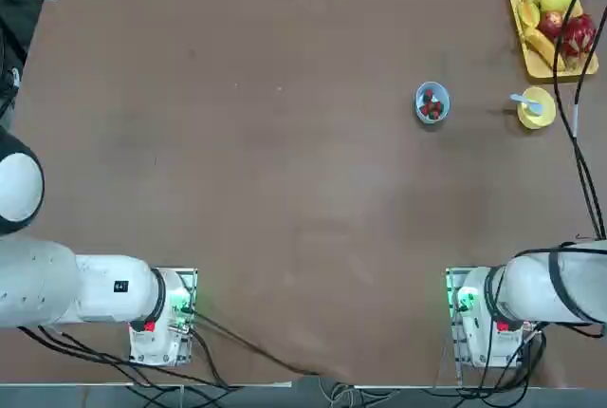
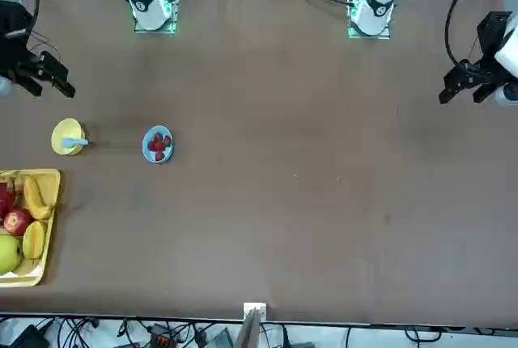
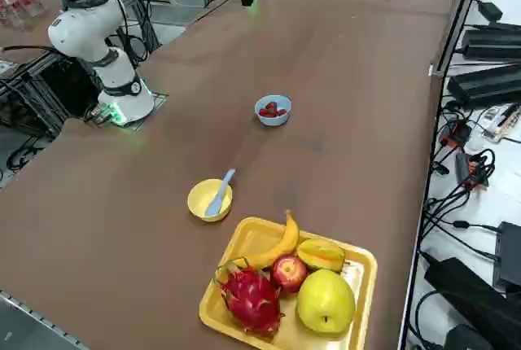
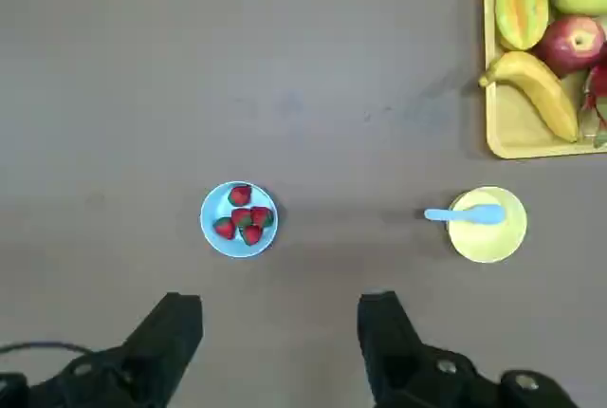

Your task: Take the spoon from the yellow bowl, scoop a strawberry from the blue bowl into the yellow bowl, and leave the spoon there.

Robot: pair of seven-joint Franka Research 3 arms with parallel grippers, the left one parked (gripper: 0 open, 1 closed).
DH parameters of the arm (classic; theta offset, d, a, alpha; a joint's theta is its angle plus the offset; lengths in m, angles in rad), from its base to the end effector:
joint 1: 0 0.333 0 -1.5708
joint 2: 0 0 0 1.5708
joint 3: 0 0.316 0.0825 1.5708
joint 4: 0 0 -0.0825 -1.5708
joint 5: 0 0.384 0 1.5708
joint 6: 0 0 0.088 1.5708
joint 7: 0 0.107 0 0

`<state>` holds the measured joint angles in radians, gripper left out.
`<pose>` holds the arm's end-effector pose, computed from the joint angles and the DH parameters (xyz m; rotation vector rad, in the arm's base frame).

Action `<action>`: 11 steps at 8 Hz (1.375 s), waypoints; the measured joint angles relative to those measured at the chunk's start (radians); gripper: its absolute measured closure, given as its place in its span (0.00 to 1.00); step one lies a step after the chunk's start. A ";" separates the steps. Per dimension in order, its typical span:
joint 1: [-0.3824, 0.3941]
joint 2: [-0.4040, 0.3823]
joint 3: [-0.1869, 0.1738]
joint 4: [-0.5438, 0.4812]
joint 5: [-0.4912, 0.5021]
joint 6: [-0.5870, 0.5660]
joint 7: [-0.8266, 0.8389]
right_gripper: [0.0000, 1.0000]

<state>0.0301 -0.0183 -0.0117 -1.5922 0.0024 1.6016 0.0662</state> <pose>0.5518 0.0103 0.6272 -3.1366 0.0750 -0.0432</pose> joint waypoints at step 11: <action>0.208 0.157 0.013 -0.247 -0.507 0.054 0.326 0.00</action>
<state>0.2381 0.1386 0.0016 -1.8390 -0.5049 1.6553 0.3924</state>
